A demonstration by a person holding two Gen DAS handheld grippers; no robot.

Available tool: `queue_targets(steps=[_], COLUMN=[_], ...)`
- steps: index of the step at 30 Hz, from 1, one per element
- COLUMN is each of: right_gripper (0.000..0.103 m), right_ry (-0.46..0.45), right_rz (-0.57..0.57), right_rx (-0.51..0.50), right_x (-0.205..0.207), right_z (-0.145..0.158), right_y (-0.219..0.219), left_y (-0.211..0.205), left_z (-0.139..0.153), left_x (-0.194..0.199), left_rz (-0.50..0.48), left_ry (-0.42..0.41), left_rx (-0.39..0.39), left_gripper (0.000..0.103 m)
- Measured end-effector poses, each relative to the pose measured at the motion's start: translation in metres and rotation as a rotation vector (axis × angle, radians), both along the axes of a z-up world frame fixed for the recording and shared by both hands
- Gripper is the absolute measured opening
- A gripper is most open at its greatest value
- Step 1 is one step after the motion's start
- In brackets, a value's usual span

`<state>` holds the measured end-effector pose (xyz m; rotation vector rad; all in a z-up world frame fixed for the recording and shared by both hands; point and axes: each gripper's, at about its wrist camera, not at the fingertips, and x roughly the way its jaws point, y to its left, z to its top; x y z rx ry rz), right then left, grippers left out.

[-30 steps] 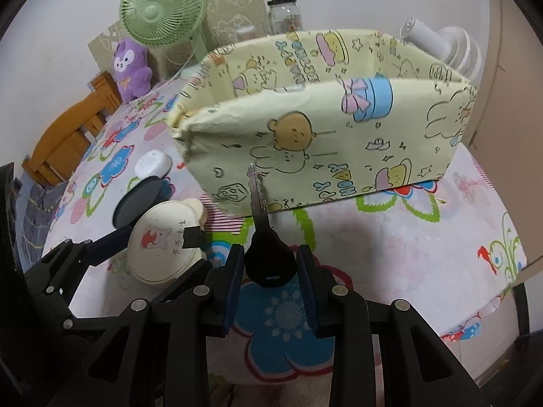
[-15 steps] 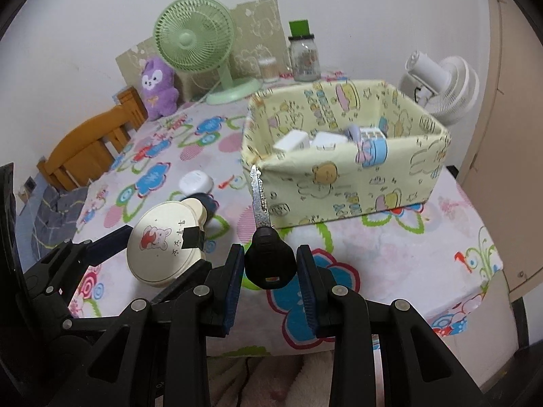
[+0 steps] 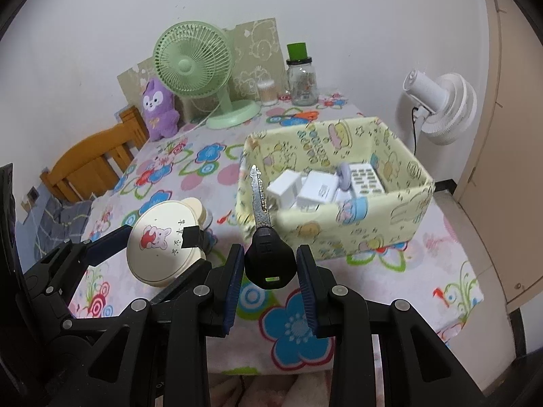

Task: Organize rigid objects
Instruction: 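Carry the bear disc with the left gripper while the right gripper carries the key fob over the box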

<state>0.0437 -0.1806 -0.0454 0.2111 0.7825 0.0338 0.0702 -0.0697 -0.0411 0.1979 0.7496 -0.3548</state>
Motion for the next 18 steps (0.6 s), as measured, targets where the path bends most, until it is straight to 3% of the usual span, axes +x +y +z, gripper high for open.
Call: queue_targets(steps=[10,18], right_gripper=[0.034,0.034], right_ry=[-0.019,0.015], right_rz=[-0.022,-0.053], right_rx=[-0.006,-0.002], right_x=[0.029,0.060], right_z=[0.017,0.013], right_y=[-0.030,-0.065], left_y=[-0.031,-0.066], left_z=[0.015,0.006], left_x=[0.031,0.065], left_rz=[-0.033,-0.076], left_ry=[-0.014,0.021], left_rx=[-0.015,-0.010], left_gripper=[0.086,0.086])
